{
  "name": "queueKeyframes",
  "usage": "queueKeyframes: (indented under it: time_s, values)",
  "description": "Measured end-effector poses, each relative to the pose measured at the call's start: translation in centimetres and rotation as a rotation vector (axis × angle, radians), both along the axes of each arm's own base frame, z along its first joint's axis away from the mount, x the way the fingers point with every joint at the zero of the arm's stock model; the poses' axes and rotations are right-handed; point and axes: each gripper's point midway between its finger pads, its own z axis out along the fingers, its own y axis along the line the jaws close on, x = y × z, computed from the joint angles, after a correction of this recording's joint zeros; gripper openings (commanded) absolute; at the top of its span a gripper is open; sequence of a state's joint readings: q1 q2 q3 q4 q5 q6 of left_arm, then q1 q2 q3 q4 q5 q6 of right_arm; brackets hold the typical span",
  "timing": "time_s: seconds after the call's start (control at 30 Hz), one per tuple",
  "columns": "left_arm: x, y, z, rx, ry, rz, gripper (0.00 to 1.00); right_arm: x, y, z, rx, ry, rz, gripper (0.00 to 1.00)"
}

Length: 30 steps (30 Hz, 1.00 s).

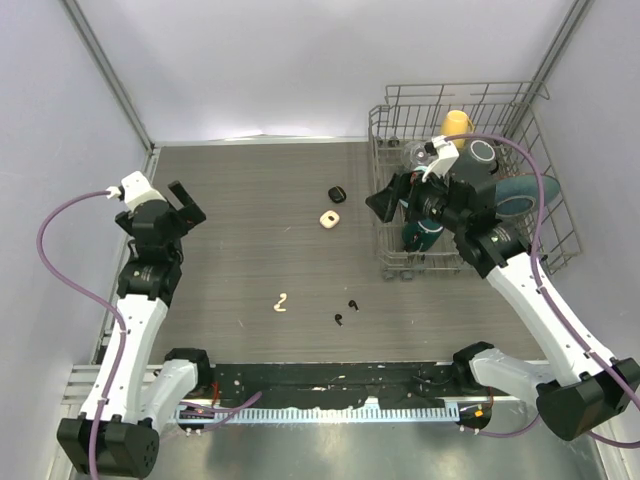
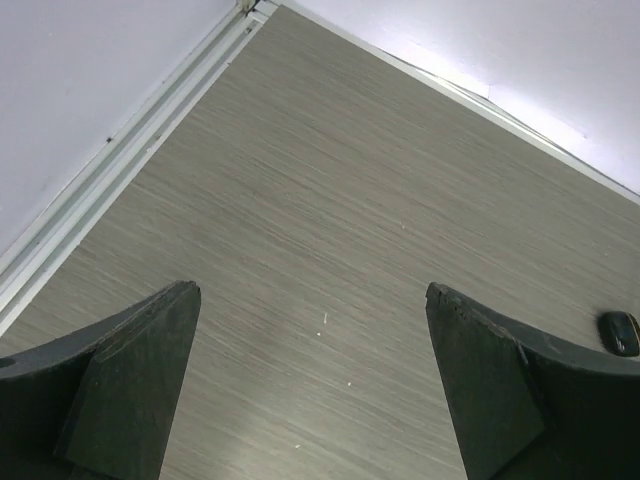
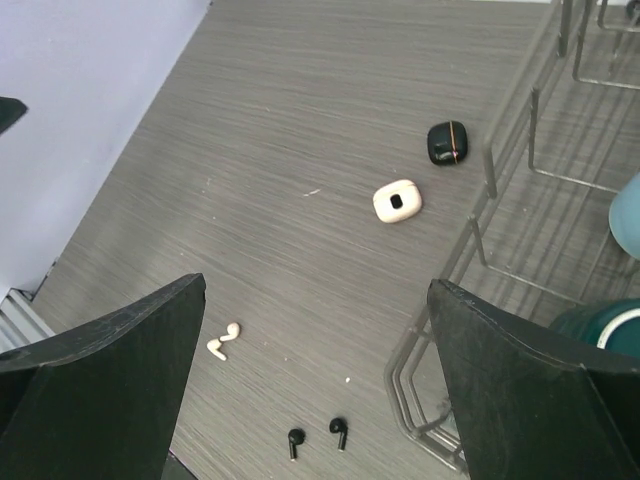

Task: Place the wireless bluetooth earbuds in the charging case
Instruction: Pick up the charging case at the center of the board.

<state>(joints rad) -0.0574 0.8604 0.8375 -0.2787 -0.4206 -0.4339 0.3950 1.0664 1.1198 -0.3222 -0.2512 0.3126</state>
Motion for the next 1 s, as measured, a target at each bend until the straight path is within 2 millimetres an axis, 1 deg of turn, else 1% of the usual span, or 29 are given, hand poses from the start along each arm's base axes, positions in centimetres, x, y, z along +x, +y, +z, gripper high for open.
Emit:
queueKeyframes:
  time_s: [0.07, 0.17, 0.33, 0.43, 0.57, 0.7, 0.83, 1.0]
  values:
    - [-0.4, 0.0, 0.3, 0.006, 0.011, -0.003, 1.0, 0.1, -0.2, -0.7, -0.011, 0.014, -0.013, 0.98]
    - [-1.4, -0.1, 0.6, 0.003, 0.011, -0.011, 1.0, 0.0, -0.6, -1.1, -0.011, 0.021, -0.035, 0.98]
    - [-2.6, -1.7, 1.4, -0.026, -0.019, -0.106, 1.0, -0.5, -1.3, 0.0, -0.004, -0.014, -0.059, 0.98]
    - [-3.5, -2.2, 0.9, -0.023, -0.006, -0.148, 1.0, -0.8, -1.4, 0.6, -0.003, -0.034, -0.055, 0.97]
    - [-5.2, -2.1, -0.5, -0.013, 0.014, -0.154, 1.0, -0.6, -0.8, 0.6, -0.029, -0.017, -0.014, 0.95]
    - [-6.5, -1.7, -1.0, 0.022, 0.003, -0.15, 1.0, 0.3, -0.2, -0.5, -0.078, 0.021, 0.018, 0.94]
    - [-6.8, -1.4, -0.7, 0.045, -0.005, -0.144, 1.0, 0.5, 0.1, -2.1, -0.12, 0.064, 0.051, 0.92]
    - [-6.6, -1.2, -1.5, 0.063, 0.035, -0.141, 1.0, 0.8, 0.3, -2.2, -0.162, 0.062, 0.08, 0.89]
